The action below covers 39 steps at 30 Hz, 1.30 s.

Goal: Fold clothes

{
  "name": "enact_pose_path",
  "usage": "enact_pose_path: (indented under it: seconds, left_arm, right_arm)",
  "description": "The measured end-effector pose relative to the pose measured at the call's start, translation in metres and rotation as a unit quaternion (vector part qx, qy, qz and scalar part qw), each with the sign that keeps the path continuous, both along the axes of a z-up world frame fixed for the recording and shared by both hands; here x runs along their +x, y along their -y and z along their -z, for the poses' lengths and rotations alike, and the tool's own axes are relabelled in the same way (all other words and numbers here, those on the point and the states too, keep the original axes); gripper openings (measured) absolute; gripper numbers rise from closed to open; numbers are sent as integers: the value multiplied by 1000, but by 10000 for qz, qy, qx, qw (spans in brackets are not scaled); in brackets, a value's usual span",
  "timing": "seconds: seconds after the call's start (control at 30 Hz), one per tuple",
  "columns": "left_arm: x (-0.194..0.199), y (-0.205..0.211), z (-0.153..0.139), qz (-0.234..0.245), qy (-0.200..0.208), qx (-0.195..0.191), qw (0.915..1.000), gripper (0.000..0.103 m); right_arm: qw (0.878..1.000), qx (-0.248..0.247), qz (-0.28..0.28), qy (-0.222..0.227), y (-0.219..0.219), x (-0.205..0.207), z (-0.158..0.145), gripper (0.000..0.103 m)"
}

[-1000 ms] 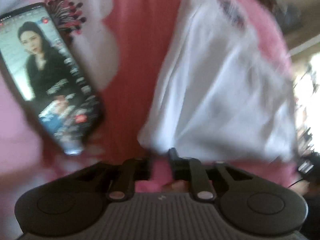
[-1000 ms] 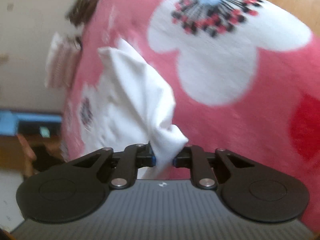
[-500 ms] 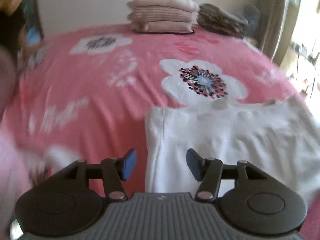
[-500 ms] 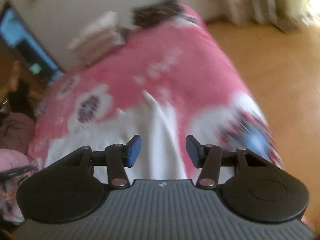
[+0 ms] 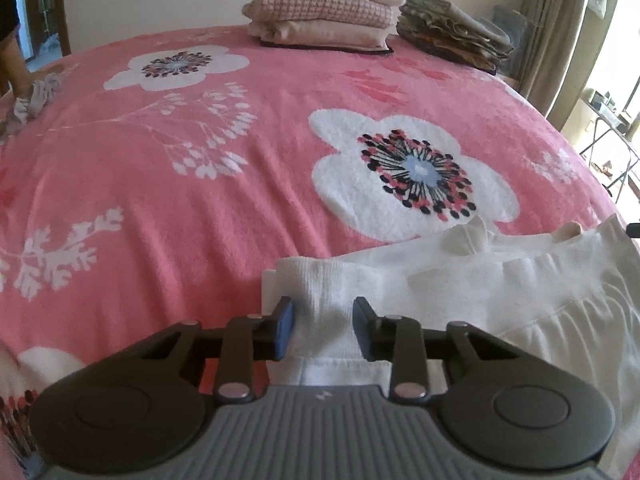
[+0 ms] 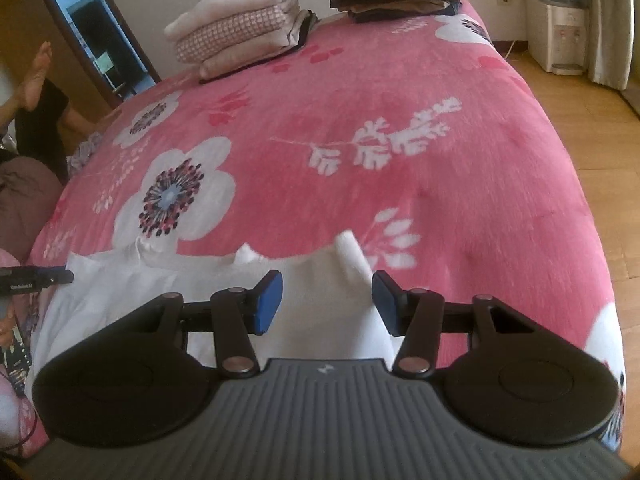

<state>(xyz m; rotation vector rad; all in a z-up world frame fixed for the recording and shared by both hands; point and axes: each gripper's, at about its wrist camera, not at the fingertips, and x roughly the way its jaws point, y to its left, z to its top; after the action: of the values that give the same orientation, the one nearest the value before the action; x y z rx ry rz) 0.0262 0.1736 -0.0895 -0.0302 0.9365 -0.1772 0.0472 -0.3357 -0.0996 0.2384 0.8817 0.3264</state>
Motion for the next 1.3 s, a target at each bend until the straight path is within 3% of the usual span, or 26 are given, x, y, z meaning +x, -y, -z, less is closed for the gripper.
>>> enact_pose_path:
  seconds: [0.13, 0.2, 0.27, 0.37, 0.6, 0.73, 0.97, 1.3]
  left_arm:
    - [-1, -3, 2, -52, 38, -39, 10000, 19]
    - [-3, -4, 2, -70, 60, -47, 9999, 16]
    - [-5, -2, 1, -55, 152, 1, 9999, 13]
    - [-12, 2, -3, -46, 366, 91, 9993, 8]
    - [-35, 0, -35, -209, 907, -8, 9957, 7]
    - [-28, -2, -46, -279, 1082, -6, 9937, 6]
    - [1, 1, -30, -308, 973, 75, 9947, 6]
    - [13, -1, -18, -380, 899, 69, 9952, 6]
  right_arm:
    - [9999, -41, -162, -19, -1, 12, 9, 48]
    - [9999, -16, -117, 88, 0, 8, 6, 41]
    - [9998, 10, -60, 203, 2, 3, 3, 18]
    - [9993, 50, 25, 376, 4, -5, -2, 5]
    - [9966, 143, 224, 777, 9, -23, -13, 2]
    - [9942, 179, 441, 961, 18, -29, -20, 2]
    - [9939, 241, 623, 879, 26, -10, -7, 2]
    - [9937, 334, 718, 794, 30, -2, 9, 2]
